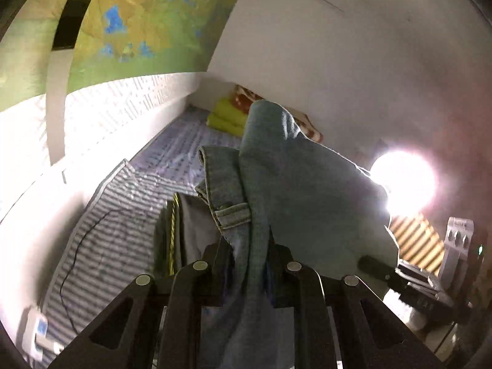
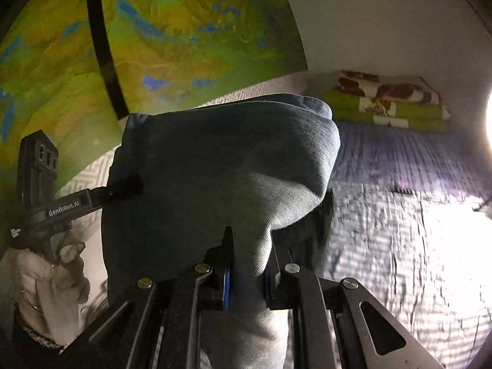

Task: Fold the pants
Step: 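Lift the jeans with both tools and carry it onto the black clothes stack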

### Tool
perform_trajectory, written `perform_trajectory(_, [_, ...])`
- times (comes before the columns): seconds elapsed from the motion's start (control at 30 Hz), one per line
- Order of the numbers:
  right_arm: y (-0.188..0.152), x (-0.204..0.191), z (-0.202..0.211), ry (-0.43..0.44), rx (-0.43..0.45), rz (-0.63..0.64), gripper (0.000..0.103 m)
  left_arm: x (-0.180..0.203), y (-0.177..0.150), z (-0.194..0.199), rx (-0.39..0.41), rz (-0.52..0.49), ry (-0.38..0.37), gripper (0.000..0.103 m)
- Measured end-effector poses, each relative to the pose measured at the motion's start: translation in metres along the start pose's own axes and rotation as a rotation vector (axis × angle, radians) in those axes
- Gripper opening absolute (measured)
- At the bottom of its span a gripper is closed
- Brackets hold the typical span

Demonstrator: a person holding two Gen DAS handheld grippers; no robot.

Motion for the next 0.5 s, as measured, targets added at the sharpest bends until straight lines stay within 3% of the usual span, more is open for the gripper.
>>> perform_trajectory(0.2, [0.026, 0.033, -0.073, -0.020, -0.015, -0.010, 0.013, -0.034, 0.026, -0.079, -0.031, 0.044, 0.022, 0.018])
perform_trajectory(0.4, [0.024, 0.078, -0.154, -0.009, -0.098, -0.084, 0.013, -0.077, 0.018, -0.161, -0.092, 0.086, 0.046, 0.018])
perform_trajectory(0.5, [0.017, 0.088, -0.193, -0.032, -0.128, -0.074, 0.014, -0.103, 0.007, -0.203, -0.121, 0.104, 0.101, 0.018])
Point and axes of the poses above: each gripper's, at about its wrist camera, not at the fingertips, and z roughly against the way its jaws point, x to its right, y to its top, the point moved 4 cm from there along -z, roughly the way its jaws point
